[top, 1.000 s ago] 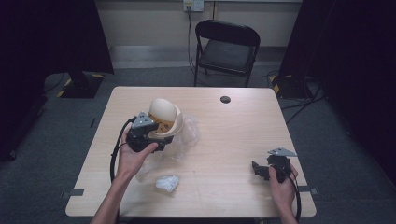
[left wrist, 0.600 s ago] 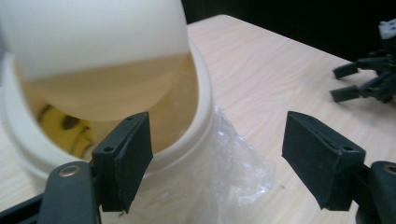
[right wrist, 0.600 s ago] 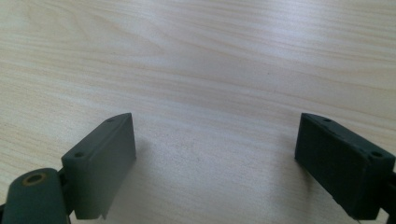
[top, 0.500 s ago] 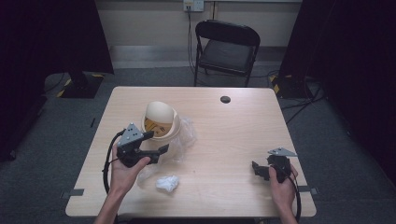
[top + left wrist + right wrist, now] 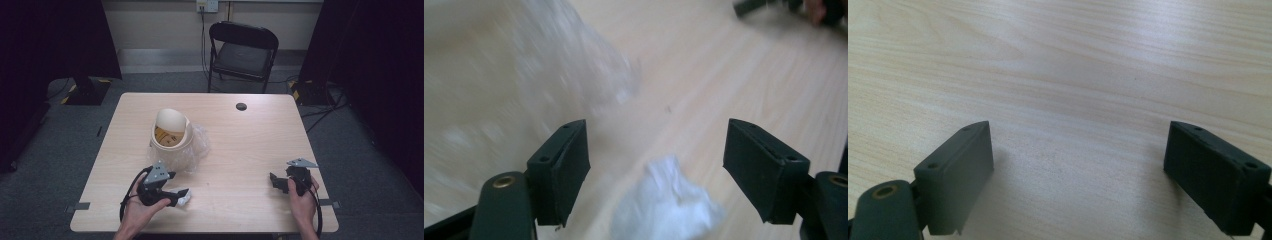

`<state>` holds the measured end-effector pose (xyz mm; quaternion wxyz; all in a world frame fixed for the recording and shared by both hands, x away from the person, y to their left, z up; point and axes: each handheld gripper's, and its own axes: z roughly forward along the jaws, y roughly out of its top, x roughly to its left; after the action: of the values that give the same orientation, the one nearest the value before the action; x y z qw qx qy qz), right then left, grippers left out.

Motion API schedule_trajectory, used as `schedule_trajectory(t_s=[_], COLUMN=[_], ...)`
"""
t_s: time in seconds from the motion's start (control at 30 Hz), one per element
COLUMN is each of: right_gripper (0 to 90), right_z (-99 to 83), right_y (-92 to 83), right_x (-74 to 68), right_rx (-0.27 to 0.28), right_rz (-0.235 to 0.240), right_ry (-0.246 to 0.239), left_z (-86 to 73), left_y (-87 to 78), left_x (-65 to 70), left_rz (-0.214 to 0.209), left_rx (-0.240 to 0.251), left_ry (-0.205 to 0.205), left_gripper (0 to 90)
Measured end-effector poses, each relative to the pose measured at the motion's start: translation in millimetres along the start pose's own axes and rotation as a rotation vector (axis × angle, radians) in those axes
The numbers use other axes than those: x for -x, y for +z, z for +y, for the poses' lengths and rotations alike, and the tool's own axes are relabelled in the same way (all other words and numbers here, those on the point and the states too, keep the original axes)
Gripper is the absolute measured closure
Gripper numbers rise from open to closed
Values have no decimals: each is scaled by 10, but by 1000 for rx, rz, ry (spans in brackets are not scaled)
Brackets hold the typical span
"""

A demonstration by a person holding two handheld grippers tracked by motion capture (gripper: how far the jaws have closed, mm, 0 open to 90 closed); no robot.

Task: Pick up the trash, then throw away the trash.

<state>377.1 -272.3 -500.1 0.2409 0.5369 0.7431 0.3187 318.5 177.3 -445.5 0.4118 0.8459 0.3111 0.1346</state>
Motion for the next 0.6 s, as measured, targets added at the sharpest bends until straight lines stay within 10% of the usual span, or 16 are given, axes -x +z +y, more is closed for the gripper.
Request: schedule_trajectory(t_s=[0.27,0.6], right_gripper=[114,114], right_z=[0,1], right_y=[0,2], right_x=[0,1], right_rx=[0,1], right_rz=[1,2], right_ry=[1,0], left_z=[-118,-230], left_y=[139,236], left_x=[85,102], left_rz=[-63,-5], left_rx=[-61,-160], left_ry=[3,18], left_gripper=[264,380])
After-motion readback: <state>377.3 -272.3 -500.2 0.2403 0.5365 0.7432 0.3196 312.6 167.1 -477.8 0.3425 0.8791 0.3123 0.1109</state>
